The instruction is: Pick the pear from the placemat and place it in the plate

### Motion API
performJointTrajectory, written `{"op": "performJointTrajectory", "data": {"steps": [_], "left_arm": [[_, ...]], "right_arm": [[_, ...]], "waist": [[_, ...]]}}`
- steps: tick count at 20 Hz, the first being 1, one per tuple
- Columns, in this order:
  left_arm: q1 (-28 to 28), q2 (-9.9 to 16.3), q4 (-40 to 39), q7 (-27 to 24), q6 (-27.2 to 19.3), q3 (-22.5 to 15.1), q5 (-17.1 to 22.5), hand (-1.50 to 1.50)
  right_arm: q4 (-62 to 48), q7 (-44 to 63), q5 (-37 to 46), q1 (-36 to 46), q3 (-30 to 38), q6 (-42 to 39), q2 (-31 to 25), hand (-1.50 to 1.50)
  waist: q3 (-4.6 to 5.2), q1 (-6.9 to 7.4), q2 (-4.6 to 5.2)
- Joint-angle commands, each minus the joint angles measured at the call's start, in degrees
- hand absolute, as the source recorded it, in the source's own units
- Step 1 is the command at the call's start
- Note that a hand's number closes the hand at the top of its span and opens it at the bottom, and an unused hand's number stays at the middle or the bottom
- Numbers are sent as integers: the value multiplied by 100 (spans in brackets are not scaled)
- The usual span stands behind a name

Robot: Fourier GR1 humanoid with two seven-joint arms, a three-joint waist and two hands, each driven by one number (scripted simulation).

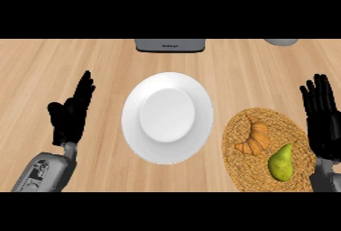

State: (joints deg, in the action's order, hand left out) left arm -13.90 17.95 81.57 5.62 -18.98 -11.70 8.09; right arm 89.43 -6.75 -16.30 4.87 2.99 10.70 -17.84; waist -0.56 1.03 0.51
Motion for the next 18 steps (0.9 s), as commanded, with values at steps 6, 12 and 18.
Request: {"op": "performJointTrajectory", "data": {"steps": [6,12,18], "left_arm": [[1007,1209,92,-729,77,259,-763,0],[1437,1136,191,-859,240,245,-563,0],[1507,1044,63,-1063,377,271,-601,0]], "right_arm": [[1057,-375,-1446,-25,1552,1345,1310,-150],[1370,-1651,70,-1074,1541,3733,1747,-150],[2936,-2202,114,-2315,-715,5330,1775,-150]], "waist": [[46,-214,-198],[53,-218,-130],[61,-196,-76]]}}
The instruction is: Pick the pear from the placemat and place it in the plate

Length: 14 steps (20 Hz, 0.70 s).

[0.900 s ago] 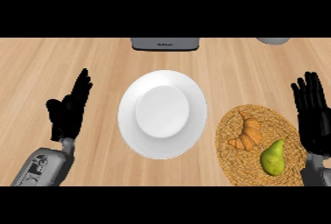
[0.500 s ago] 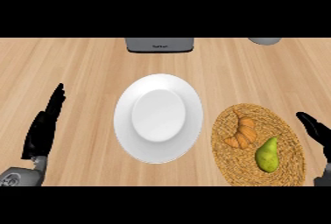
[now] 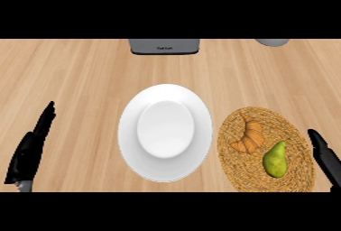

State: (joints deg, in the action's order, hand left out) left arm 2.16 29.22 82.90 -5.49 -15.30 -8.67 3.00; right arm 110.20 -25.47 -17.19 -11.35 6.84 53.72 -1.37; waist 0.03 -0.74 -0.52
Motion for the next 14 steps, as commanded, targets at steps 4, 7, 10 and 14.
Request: {"op": "performJointTrajectory", "data": {"steps": [4,7,10,14], "left_arm": [[320,242,131,-372,314,348,140,0],[211,20,-51,-440,267,173,59,0],[25,37,161,-114,123,171,-52,0],[205,-91,92,-367,239,114,-45,0]], "right_arm": [[865,264,1063,-1635,-2025,646,133,-150],[884,1228,1468,-2336,-2307,669,-677,-150],[991,2164,1503,-2833,-2050,463,-1528,-150],[1411,3424,1976,-3075,-2210,592,-2195,-150]], "waist": [[8,95,43],[32,120,88],[25,129,109],[22,183,106]]}}
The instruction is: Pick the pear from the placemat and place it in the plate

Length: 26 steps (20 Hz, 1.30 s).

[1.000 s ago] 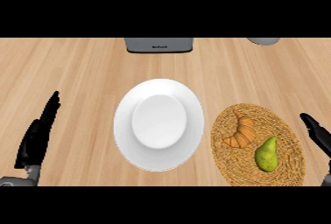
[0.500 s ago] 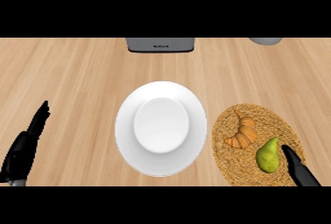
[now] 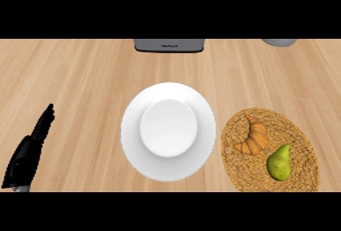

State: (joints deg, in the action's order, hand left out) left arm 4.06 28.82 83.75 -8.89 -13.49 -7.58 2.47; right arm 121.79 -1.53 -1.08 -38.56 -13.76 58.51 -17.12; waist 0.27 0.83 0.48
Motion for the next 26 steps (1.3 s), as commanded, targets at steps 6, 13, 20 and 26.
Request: {"op": "performJointTrajectory", "data": {"steps": [6,13,20,26], "left_arm": [[-42,-12,26,31,83,60,-106,0],[-24,-135,-115,-109,194,137,-150,0],[-109,-208,-19,176,258,301,-224,0],[-14,-415,66,186,388,438,-424,0]], "right_arm": [[452,3130,288,110,426,-569,-1830,-150],[-54,4896,364,1525,403,-1456,-2482,-150],[-838,4646,394,1807,-112,-2304,-2192,-150],[-1544,4408,151,2363,345,-3107,-1888,-150]], "waist": [[-9,56,1],[-17,31,-17],[-27,-66,-49],[-28,-78,-50]]}}
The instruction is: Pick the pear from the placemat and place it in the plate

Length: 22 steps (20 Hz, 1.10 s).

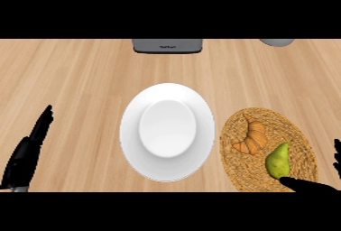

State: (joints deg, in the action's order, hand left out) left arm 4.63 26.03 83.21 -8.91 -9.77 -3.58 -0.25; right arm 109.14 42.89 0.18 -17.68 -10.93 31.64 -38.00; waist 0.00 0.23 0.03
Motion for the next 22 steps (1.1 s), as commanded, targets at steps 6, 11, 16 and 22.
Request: {"op": "performJointTrajectory", "data": {"steps": [6,11,16,22], "left_arm": [[-50,-344,117,132,79,165,-381,0],[278,-244,494,230,432,511,-386,0],[47,-471,583,620,407,476,-589,0],[159,-566,336,151,634,736,-759,0]], "right_arm": [[-924,-326,-19,673,168,-990,687,-150],[-956,-564,184,320,402,-1240,995,-150],[-1481,-857,697,389,158,-1110,1535,-150],[-2415,-916,749,1230,578,-1591,1723,-150]], "waist": [[-1,-14,-3],[-1,-22,-9],[-2,-23,-8],[-1,-4,-2]]}}
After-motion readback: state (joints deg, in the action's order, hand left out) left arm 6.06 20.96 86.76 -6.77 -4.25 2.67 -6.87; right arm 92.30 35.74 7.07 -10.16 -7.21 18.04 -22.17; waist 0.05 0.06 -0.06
